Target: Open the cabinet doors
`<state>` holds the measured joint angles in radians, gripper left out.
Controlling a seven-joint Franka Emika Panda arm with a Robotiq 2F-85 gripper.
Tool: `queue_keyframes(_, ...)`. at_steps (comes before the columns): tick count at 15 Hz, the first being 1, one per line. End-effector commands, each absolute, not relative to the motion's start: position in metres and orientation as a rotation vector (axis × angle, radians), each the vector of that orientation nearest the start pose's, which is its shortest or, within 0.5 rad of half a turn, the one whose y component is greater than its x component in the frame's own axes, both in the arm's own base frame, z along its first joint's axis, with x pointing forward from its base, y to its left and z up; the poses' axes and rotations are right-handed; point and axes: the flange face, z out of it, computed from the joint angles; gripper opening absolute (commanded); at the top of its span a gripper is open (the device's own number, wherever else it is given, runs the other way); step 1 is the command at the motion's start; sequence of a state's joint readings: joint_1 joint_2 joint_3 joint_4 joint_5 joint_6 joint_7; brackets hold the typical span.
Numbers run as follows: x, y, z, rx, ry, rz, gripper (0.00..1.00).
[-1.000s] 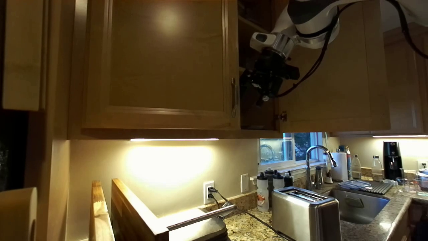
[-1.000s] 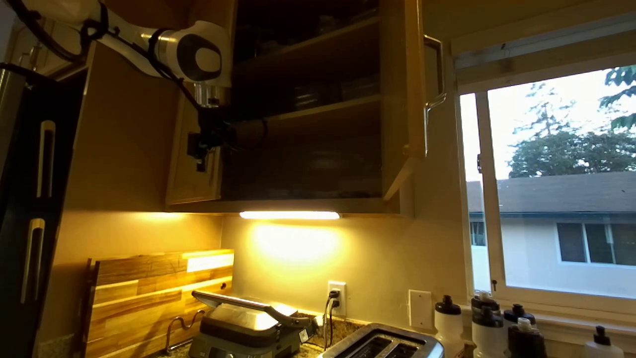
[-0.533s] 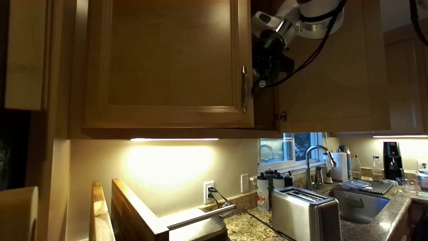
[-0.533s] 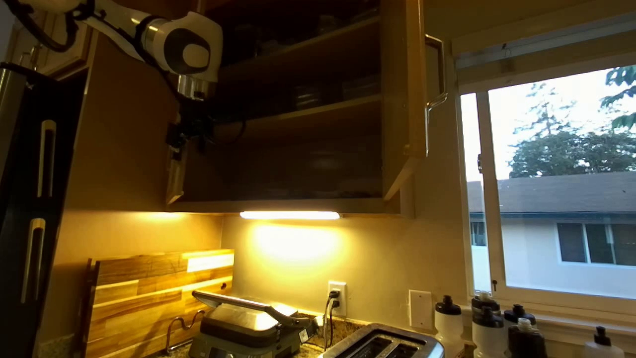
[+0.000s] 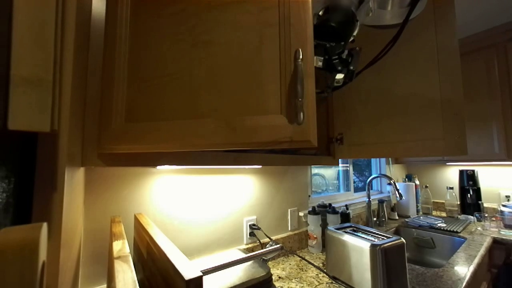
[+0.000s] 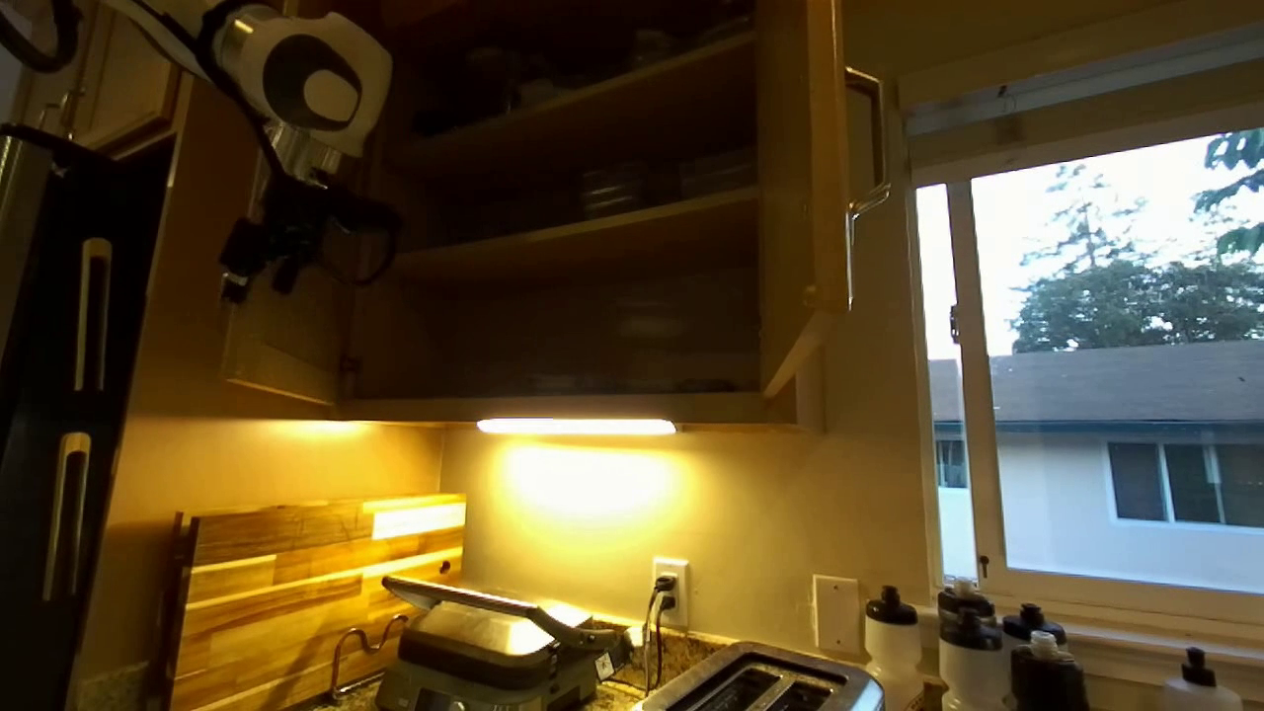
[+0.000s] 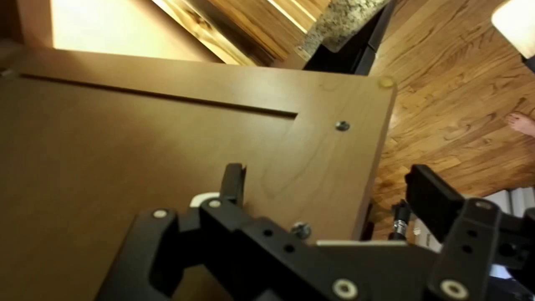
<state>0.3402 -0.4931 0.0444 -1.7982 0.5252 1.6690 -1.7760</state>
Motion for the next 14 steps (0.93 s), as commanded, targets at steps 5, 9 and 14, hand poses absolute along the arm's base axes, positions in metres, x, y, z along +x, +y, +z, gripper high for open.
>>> queue_keyframes(5,0.328,0.195,0.742,1.603,2.743,0.867,1.00)
queue_keyframes(9,0.373,0.163,0.707,1.851,2.552,0.775,1.00)
queue_keyframes(14,0.398,0.125,0.664,2.109,2.275,0.616,1.00)
